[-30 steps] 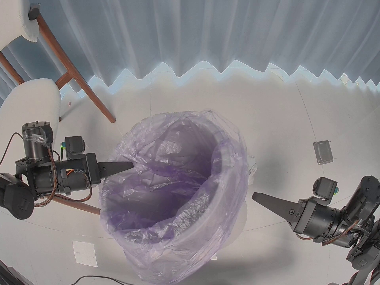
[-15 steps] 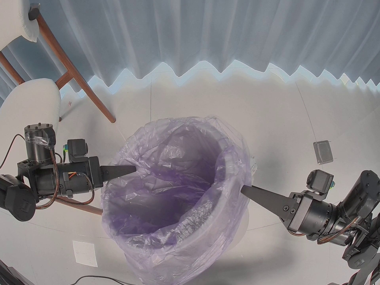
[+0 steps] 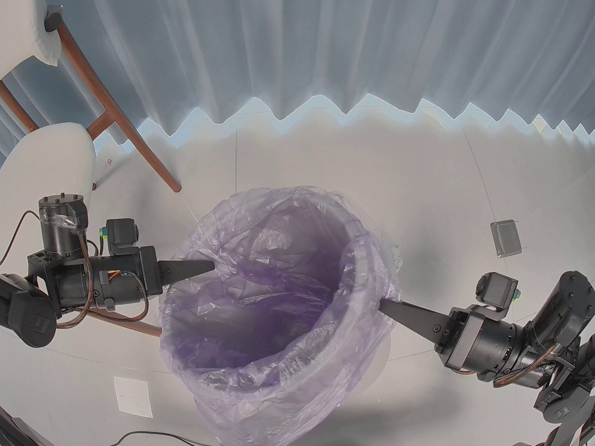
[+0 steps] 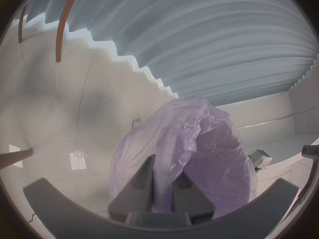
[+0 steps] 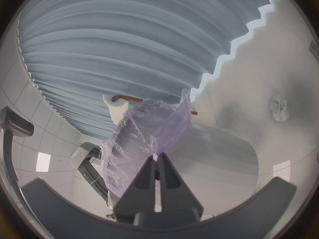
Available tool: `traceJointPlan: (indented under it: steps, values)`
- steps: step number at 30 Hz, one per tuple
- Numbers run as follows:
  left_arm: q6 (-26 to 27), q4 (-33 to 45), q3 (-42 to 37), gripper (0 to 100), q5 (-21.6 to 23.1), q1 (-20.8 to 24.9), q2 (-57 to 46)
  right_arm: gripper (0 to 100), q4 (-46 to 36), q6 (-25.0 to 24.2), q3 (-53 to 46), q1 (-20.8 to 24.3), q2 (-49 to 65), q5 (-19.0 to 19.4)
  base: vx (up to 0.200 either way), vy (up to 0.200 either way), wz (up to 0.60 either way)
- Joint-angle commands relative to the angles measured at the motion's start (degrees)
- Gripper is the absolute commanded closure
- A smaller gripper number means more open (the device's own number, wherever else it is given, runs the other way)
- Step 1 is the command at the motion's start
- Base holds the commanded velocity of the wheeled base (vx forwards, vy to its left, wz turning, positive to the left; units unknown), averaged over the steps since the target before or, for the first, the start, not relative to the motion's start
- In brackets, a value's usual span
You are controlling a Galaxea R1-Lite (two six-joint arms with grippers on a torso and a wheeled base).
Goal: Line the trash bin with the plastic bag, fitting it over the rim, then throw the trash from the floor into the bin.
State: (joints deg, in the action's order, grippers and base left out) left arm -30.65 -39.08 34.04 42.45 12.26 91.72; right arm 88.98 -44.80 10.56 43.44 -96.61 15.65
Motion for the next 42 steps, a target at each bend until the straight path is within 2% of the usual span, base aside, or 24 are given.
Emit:
traceJointPlan:
  steps: [1,11,23,24,26,32,35,38,42]
  values:
    - [-0.5,0.1,0.0,100,0.0,0.1,-0.3,100,0.2,0.4,-0.5,-0.5,-0.4,-0.1,0.0,0.0,0.0]
    - [-5.5,0.0,0.2,100,0.1,0.6,-3.5,100,0.7,3.8,-3.4,-6.2,-4.8,0.0,0.0,0.0,0.0]
    - [-5.4,0.0,0.2,100,0.1,0.7,-3.4,100,0.7,3.9,-3.2,-6.3,-4.8,0.0,0.0,0.0,0.0]
    - [-5.5,0.0,0.3,100,0.1,0.6,-3.4,0,0.8,3.8,-3.1,-6.3,-4.7,0.0,0.0,0.0,0.0]
    - [-5.4,0.0,0.5,100,0.1,0.4,-3.3,0,0.8,3.1,-3.4,-6.3,-2.9,-0.4,0.0,0.0,0.0]
    - [-5.0,0.0,0.5,100,-0.2,0.6,-3.5,0,-0.6,-2.4,-10.6,-5.6,14.1,0.0,0.0,0.0,0.0]
    - [-4.6,-0.1,0.7,100,-1.4,0.6,-3.5,0,-6.1,-3.3,-10.6,-6.8,19.3,-0.6,0.0,0.0,0.0]
    - [-3.7,-1.1,1.1,100,-5.8,1.2,-2.8,0,-13.8,-2.7,-10.6,-9.7,26.7,-0.4,0.0,0.0,0.0]
    - [-2.6,-3.7,5.5,100,-15.6,5.3,3.4,0,-21.6,-1.9,-7.6,-10.4,33.5,-0.5,0.0,0.0,0.0]
